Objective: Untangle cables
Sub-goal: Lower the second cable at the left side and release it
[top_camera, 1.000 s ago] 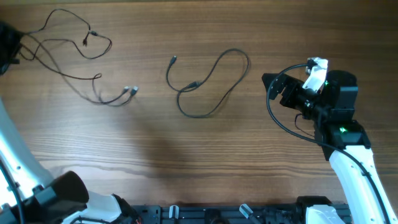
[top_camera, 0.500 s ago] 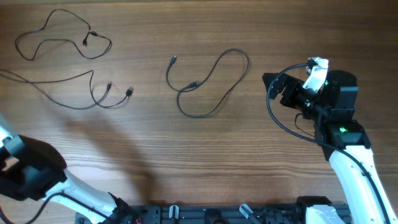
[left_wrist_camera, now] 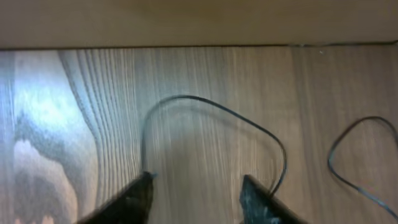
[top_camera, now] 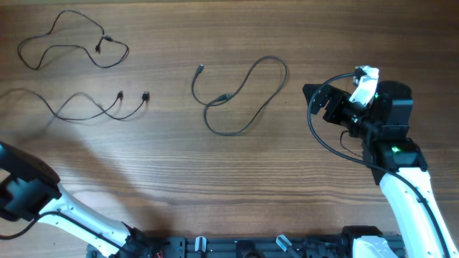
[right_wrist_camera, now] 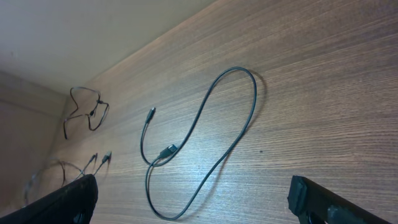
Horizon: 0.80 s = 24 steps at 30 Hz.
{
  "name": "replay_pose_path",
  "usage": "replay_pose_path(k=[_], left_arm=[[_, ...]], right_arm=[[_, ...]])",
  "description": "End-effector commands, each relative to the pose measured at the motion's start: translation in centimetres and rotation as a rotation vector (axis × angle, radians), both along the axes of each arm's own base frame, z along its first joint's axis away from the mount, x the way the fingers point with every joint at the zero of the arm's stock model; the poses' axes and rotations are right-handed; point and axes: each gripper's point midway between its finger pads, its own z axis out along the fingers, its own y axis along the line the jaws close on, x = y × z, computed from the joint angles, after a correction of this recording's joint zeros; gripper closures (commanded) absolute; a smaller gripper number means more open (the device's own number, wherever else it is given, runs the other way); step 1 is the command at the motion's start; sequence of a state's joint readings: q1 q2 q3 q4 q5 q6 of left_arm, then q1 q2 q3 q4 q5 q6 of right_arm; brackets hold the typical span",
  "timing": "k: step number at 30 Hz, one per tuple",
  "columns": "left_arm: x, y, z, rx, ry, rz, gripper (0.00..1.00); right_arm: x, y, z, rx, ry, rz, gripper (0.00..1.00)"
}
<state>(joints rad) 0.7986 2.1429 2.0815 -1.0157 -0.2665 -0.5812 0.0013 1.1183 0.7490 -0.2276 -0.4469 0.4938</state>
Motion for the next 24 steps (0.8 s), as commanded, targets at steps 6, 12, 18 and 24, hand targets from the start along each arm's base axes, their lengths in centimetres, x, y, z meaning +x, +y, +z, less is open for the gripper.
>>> replay_pose_path(k=[6,12,18,24], left_arm=[[3.9,-4.0,-1.8,-0.207,-0.128,-0.245,0.57],[4.2,-10.7,-4.8,-0.395,0.009,-0.373,0.59],[4.3,-10.8,-6.6,-0.354,0.064,-0.297,0.0],[-0.5,-5.3,-6.7,-0.364,-0.026,0.059,0.0]], right_arm=[[0.5,-0.1,0.9,-0.003,-0.02,-0.011,0.0],[0.5,-0.1,0.8,-0.003,-0.019,-0.01,0.0],[0.5,-0.1,0.8,-0.005,-0.019,-0.01,0.0],[0.4,-0.1,0.6,-0.007,-0.01,-0.01,0.0]])
